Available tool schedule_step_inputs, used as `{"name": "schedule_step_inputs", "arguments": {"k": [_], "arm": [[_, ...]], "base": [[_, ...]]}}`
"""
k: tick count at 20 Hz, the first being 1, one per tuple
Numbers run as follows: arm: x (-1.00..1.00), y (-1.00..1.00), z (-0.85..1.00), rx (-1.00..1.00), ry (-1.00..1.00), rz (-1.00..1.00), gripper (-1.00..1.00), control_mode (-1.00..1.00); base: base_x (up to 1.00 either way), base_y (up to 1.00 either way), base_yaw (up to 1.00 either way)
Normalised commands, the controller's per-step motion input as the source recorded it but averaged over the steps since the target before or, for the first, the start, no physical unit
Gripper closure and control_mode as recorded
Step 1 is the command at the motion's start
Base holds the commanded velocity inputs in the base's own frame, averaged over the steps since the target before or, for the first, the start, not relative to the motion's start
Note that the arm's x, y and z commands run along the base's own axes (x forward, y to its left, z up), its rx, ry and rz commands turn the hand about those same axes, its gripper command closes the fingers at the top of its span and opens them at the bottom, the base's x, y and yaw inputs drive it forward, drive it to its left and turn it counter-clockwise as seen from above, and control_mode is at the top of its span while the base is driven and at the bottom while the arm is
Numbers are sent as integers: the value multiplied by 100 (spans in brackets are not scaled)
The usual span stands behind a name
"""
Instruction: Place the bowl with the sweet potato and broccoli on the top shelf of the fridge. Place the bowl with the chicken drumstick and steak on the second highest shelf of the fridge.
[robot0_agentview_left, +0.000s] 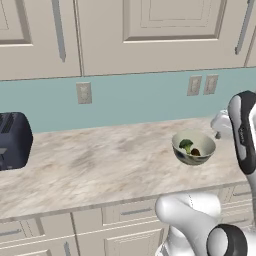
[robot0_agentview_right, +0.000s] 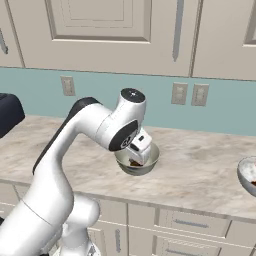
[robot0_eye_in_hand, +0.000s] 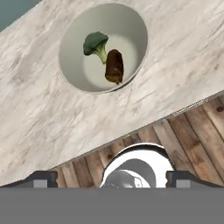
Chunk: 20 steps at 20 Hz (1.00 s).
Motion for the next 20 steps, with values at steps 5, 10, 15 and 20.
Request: {"name": "schedule_step_inputs", "arguments": {"k": [5,10,15,20], "arm": [[-5,-100,-38,16,14,-45,-100,-100],[34,-94,-43,15,18,-21,-100,-100],[61,-53,-49,14,15,-11,-100,-100],[56,9,-16,1,0,-1,-100,-100]], "base": [[0,0,0],[0,0,0],[0,0,0],[0,0,0]]}}
